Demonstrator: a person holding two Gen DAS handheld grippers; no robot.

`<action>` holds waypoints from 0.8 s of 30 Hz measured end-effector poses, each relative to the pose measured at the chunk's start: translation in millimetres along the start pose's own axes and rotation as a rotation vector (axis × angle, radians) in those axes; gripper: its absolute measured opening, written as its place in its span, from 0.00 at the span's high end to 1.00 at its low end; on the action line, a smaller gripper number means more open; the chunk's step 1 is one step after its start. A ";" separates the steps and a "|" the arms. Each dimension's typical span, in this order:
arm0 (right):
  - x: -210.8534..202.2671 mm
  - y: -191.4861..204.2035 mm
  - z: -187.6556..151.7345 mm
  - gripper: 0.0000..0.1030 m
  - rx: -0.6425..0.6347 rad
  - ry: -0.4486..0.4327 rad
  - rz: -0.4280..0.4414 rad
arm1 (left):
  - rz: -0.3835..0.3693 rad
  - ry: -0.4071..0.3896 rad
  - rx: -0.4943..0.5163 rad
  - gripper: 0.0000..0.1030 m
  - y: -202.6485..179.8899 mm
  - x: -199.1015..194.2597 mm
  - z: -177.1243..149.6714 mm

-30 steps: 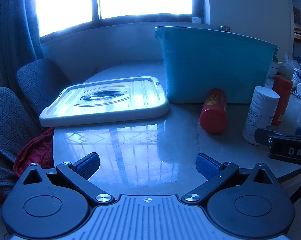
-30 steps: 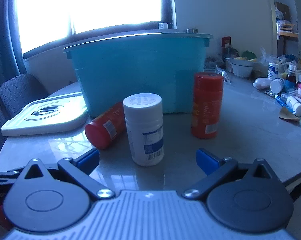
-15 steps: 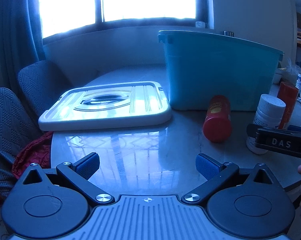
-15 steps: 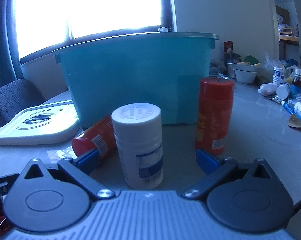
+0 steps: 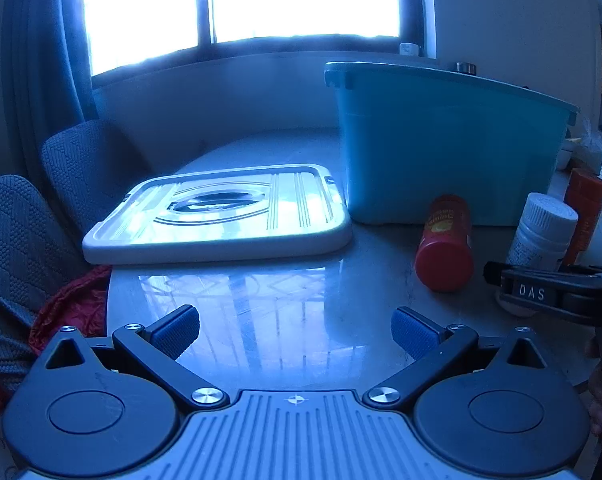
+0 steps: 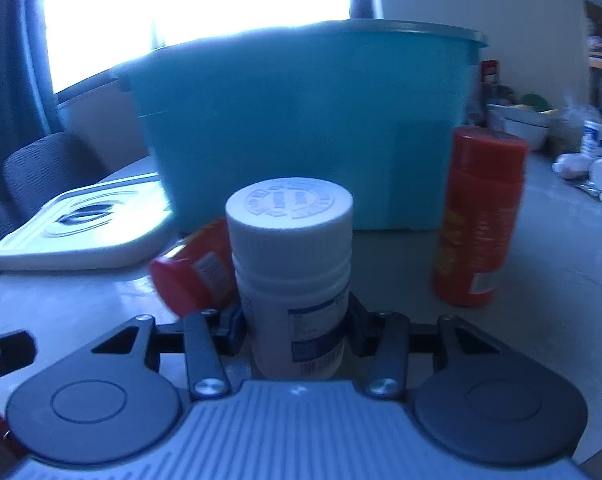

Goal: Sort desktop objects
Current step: 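Close the right tool on the white pill bottle and lift it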

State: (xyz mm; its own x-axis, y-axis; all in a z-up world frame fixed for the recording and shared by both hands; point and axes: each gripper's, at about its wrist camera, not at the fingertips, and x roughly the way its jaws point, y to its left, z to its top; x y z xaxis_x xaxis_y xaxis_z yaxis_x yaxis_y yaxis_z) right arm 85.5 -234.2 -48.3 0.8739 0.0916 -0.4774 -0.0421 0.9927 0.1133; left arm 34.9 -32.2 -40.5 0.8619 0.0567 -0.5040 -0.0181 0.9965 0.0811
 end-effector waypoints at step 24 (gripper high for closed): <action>-84.8 -9.9 44.3 0.53 -0.026 -0.012 -0.067 | -0.105 0.075 0.010 0.00 -16.9 -3.7 44.9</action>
State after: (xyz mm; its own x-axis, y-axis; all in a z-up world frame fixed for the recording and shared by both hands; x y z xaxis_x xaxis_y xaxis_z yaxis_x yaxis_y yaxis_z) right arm 33.3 -255.3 29.6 0.8809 0.0243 -0.4727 0.0040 0.9983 0.0587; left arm 54.7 -51.9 -1.4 0.8183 -0.0428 -0.5731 0.0752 0.9966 0.0328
